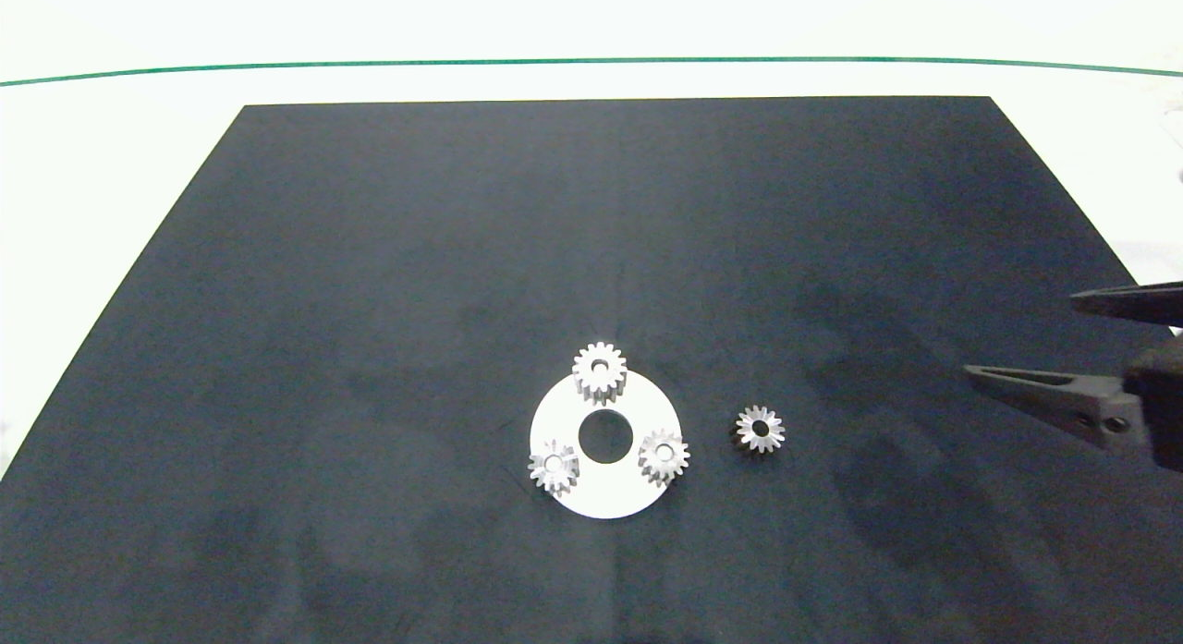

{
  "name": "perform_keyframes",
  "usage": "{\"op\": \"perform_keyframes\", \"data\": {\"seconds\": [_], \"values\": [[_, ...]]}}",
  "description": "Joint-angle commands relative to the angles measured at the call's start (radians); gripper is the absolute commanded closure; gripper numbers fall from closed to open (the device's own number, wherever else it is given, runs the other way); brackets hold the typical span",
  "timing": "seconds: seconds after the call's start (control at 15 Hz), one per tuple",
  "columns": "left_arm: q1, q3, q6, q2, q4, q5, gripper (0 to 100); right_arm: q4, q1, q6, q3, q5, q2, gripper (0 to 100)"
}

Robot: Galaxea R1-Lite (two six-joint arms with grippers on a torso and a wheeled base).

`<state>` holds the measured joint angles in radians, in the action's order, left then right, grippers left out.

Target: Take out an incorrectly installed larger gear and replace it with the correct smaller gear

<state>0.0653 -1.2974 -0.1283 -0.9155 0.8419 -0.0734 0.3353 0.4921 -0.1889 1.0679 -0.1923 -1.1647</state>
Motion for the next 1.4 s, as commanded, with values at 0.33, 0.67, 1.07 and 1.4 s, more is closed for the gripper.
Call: {"op": "perform_keyframes", "data": {"seconds": [0.33,0.67,1.07,1.4], "values": [[-0.004,-0.005,-0.007,0.029,0.014,0.000,0,0.005,0.200,-0.032,0.270,-0.016,-0.366,0],[-0.004,-0.005,-0.036,0.033,0.016,0.000,0,0.159,0.263,-0.033,0.477,-0.022,-0.520,0],[-0.004,-0.014,-0.034,0.035,0.016,0.000,0,0.229,0.327,-0.024,0.661,-0.039,-0.701,0],[-0.004,-0.014,-0.036,0.033,0.016,0.000,0,0.229,0.339,0.020,0.778,-0.039,-0.816,0]]}}
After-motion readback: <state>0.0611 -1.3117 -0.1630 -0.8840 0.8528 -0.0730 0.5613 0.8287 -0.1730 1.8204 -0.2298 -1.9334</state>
